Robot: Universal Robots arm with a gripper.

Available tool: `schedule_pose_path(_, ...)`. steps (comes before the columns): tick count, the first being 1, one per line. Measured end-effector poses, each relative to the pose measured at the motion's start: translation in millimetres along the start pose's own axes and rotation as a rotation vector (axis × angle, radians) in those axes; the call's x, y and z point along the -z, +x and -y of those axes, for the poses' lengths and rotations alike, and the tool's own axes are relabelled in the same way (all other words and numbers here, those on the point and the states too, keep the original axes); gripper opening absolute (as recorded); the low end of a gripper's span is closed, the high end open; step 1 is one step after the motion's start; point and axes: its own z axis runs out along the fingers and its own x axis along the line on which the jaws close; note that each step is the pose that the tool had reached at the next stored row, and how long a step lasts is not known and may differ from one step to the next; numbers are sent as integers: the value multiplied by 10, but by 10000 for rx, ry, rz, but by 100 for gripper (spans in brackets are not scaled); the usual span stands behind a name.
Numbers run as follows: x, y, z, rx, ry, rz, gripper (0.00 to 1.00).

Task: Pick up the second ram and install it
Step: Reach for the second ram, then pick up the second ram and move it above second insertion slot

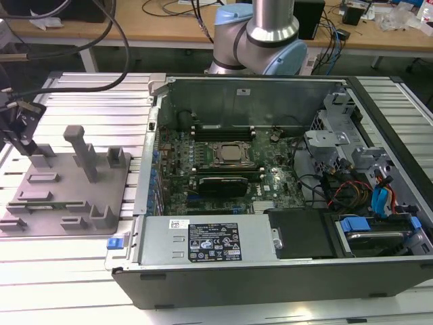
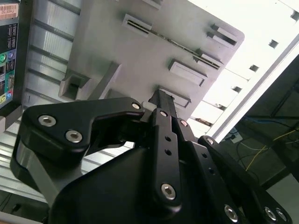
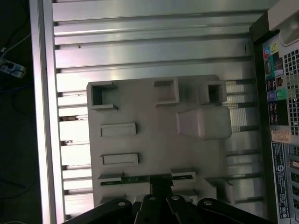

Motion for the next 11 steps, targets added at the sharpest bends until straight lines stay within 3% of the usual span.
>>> schedule_pose_path(11, -6, 6, 1, 1, -1, 1, 8)
